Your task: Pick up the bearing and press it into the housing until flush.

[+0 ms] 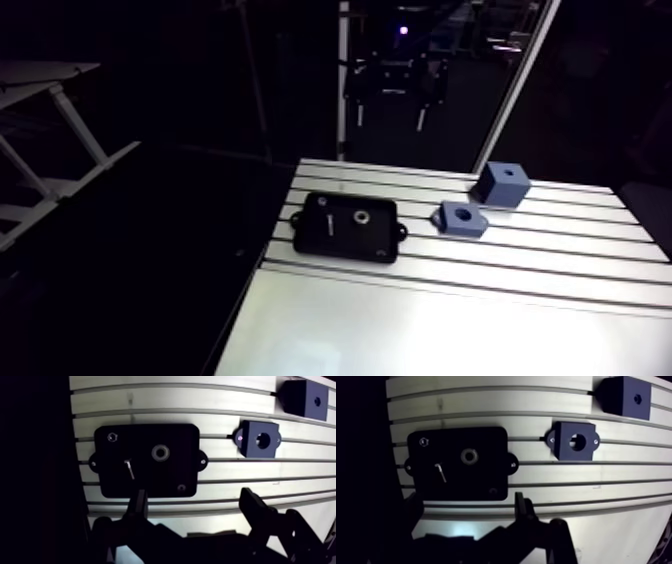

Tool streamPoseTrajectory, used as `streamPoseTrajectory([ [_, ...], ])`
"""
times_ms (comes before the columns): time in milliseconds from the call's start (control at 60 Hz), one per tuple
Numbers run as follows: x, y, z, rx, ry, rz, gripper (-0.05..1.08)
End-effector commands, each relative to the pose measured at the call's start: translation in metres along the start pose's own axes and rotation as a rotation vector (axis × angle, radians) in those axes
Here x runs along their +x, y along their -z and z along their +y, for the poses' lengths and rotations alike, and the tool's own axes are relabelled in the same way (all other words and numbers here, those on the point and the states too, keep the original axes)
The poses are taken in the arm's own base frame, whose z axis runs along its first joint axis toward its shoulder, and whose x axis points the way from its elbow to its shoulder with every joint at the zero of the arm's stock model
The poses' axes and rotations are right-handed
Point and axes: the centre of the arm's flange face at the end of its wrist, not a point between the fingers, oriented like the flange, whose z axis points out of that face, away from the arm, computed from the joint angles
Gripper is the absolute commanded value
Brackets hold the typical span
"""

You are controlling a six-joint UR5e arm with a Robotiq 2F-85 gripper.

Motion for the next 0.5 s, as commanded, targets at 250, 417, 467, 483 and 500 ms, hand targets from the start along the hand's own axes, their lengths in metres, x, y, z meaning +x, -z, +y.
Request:
streamPoseTrajectory([
  [250, -0.008, -0.081, -0.020, 0.019, 0.012, -0.056, 0.01],
  [417, -0.007, -0.104, -0.020, 0.022, 0.015, -0.045, 0.01],
  [467, -0.007, -0.108, -0.020, 0.021, 0.015, -0.045, 0.01],
  [483, -0.006, -0.111, -0.020, 0.022, 0.016, -0.048, 0.01],
  [500, -0.006, -0.111, -0.020, 0.022, 0.016, -0.048, 0.01],
])
